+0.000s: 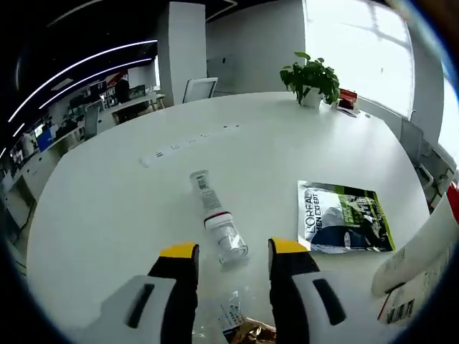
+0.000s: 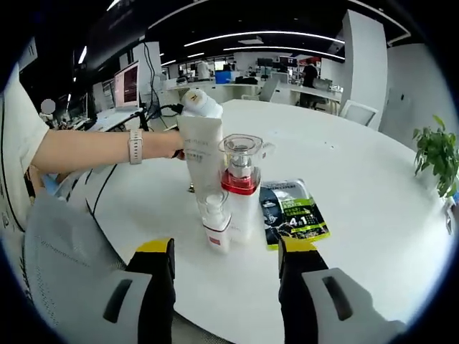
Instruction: Arrange the skincare products in the storage area until every visible bottle or jar stands upright without overlapping.
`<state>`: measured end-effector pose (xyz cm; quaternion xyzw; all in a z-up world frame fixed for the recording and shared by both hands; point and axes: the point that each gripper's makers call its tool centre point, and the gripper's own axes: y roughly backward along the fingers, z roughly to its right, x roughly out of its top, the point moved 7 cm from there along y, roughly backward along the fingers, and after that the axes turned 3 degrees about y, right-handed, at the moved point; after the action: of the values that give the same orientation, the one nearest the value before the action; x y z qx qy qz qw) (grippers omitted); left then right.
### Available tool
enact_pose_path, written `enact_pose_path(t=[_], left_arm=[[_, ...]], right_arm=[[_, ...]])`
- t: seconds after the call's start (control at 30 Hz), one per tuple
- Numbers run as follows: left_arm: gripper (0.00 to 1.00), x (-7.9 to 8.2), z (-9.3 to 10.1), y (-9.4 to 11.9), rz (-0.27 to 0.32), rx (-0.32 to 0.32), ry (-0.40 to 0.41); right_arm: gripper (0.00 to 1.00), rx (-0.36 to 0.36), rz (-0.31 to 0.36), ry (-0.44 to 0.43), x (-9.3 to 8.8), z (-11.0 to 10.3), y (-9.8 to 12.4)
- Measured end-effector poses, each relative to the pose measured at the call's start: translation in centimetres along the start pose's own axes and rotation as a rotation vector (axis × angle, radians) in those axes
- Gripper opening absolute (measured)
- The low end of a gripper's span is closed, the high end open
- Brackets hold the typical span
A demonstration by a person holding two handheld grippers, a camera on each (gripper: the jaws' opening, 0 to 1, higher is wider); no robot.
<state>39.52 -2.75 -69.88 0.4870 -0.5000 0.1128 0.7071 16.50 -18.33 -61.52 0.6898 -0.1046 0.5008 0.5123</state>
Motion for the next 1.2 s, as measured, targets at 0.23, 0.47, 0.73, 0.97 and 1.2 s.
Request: enact_pose_path(t=[0.23,0.47,0.73,0.97,1.2], left_arm=[[0.35,-0.6,-0.3,-1.0,0.011,0.012,0.032],[0.29,-0.9,-0.8,-2.0,0.018,0.057,0.034],[0.17,-0.7,-1.6,-2.0,0.02,0.09,0.011],[0.15,-0.9,-1.9,-1.5,0.001,0.075,0.004],[0.14,-1.0,-2.3,-0.2,-0.008,0.053,-0.026]], right_arm=[[0.57,-0.022,-0.007,-0.015,-0.4,0.3,-0.1],[0.56,-0.03,-0.005,-0.025,-0.4,0.5,0.0],[0.56,-0.028,-0.008,-0.036,-0.7,0.5,-0.2],[0.55,-0.032,0.004,-0.031,-0.3,0.7,0.0],[0.54,-0.038,0.011,-0.026,-0.3,0.6,0.1]])
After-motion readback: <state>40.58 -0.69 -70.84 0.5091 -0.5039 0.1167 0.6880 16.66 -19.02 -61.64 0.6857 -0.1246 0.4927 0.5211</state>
